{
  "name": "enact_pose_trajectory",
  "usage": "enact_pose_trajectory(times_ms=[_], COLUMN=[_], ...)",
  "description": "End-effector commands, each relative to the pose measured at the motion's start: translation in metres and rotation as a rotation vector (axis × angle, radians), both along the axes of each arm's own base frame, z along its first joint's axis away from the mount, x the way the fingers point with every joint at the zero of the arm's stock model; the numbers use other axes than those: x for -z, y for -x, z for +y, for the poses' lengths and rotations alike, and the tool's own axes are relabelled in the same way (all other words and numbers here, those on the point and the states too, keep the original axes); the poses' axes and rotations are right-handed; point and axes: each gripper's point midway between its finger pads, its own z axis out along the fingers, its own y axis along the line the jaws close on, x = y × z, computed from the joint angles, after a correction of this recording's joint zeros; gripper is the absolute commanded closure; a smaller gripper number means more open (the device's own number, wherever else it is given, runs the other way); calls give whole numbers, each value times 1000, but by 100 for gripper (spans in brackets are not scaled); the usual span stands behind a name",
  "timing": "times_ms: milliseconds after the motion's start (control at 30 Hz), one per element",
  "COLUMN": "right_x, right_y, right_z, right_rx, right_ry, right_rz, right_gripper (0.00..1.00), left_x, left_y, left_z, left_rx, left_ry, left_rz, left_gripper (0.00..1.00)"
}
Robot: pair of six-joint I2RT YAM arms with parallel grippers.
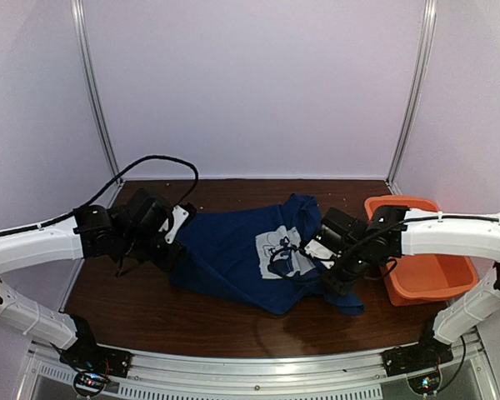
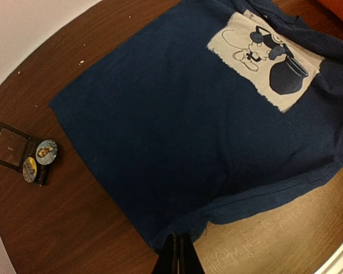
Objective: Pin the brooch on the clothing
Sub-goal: Flatten out the crumpled clothing at the center of the board.
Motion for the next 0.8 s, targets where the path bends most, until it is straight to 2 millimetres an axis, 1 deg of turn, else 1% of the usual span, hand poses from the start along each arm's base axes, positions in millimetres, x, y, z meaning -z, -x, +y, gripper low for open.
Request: enact_pose_trajectory(times_ms=[0, 67, 133, 167, 200, 233, 267, 367, 400, 433, 467, 533, 600, 633, 700, 767], right_x=[12, 13, 8, 0, -9, -21, -34, -72, -83, -91, -97, -102, -95, -89, -77, -67], right_y=[24, 32, 37, 36, 35, 32, 28, 14, 6, -3, -14, -43, -72, -85, -104, -119], right_z=[9, 12, 18, 21, 23, 26, 28, 35, 35, 35, 32, 19, 4, -4, -11, -17], right_rx=[-48, -76, -87, -85, -82, -76, -68, -39, -18, 9, 48, 160, 278, 338, 415, 476], right_ry=[10, 15, -23, -49, -74, -104, -139, -250, -284, -313, -329, -329, -305, -298, -300, -286], right_rz=[77, 91, 105, 95, 80, 57, 30, -57, -89, -111, -135, -192, -225, -229, -221, -229], right_gripper=[94, 89, 78, 69, 51, 40, 32, 11, 9, 7, 6, 7, 12, 14, 18, 19], left_x=[10, 10, 7, 5, 0, -5, -13, -42, -51, -59, -66, -74, -71, -67, -51, -39], left_y=[17, 20, 25, 27, 30, 33, 35, 36, 34, 31, 27, 14, -3, -12, -31, -50], left_z=[1, 3, 4, 4, 3, 1, 0, 1, 3, 5, 6, 6, 2, -1, -10, -14], left_rx=[17, 25, 47, 62, 84, 108, 120, 145, 138, 125, 110, 66, 14, -6, -49, -90], left_ry=[-21, -34, -36, -34, -21, -1, 20, 69, 80, 86, 90, 78, 42, 21, -39, -90], left_rz=[88, 95, 103, 103, 102, 97, 82, 18, -9, -37, -64, -107, -126, -127, -115, -95], left_gripper=[100, 100, 100, 100, 100, 88, 69, 27, 17, 8, 3, 2, 2, 2, 2, 2])
